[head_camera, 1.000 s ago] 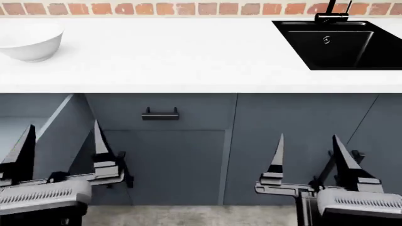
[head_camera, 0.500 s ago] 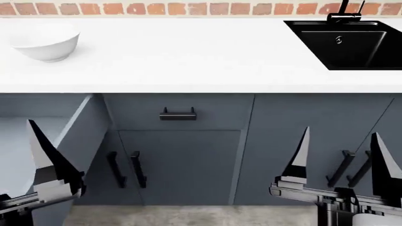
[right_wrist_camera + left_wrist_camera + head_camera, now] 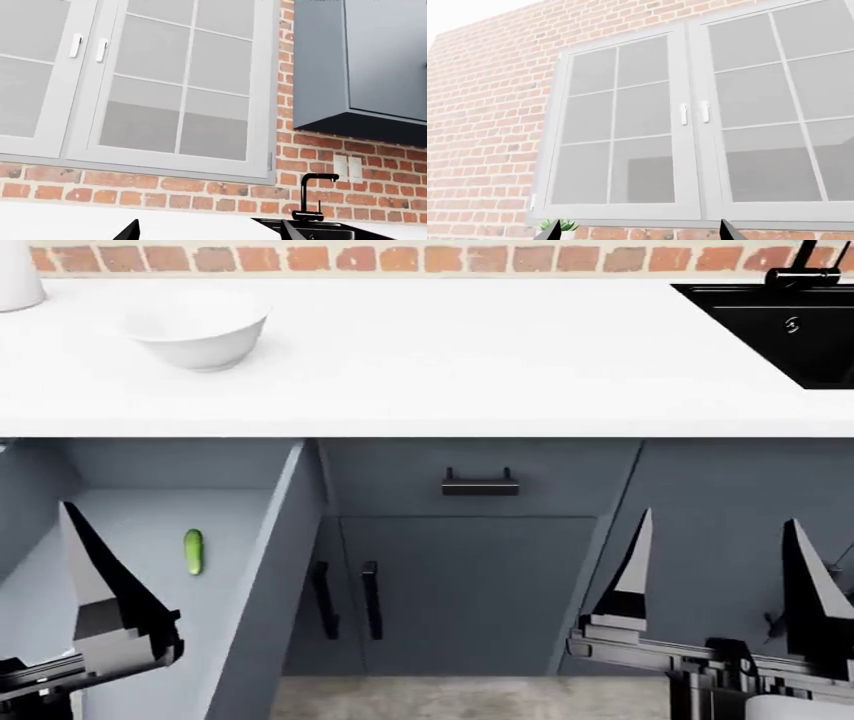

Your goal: Place the bar in the bowl and close the drawer.

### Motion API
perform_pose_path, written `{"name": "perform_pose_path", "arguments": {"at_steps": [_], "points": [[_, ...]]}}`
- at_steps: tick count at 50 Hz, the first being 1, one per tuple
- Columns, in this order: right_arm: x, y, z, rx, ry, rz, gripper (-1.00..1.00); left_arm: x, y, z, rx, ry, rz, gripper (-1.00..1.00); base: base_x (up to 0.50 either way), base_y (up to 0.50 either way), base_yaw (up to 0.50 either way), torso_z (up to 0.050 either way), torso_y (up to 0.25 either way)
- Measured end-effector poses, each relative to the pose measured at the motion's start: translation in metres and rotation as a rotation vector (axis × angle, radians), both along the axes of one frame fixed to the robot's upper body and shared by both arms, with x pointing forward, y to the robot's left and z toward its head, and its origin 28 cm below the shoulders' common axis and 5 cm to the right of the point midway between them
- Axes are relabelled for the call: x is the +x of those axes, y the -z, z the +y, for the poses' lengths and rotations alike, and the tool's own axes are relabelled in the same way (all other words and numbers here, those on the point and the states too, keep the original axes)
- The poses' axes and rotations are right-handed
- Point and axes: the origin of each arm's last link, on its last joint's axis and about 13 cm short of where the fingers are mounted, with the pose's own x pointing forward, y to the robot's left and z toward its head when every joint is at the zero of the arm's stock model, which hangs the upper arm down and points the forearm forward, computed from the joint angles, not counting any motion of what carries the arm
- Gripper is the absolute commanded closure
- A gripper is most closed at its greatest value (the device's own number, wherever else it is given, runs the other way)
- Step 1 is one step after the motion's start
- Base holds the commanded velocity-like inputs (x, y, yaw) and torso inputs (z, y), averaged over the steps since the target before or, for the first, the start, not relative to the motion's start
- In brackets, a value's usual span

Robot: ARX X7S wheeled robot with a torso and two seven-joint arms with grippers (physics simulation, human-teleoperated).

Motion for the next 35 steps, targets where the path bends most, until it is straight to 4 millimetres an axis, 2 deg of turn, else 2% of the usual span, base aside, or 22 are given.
{"name": "perform_pose_path", "arguments": {"at_steps": [21,35], "points": [[-0.0024,0.0037,-0.0018,0.005,0.016,0.018,-1.00,0.0015,0.0020,-0.0024,-0.004,0.016,0.020,-1.00,0.00,0.44,0.00,0.000,0.000],[-0.0031,0.0062,-0.0027,0.004,0.019,0.032,-1.00,0.0041,0.0038,-0.0047,-0.001,0.033,0.033,-1.00,0.00,0.24,0.00,0.000,0.000]]}}
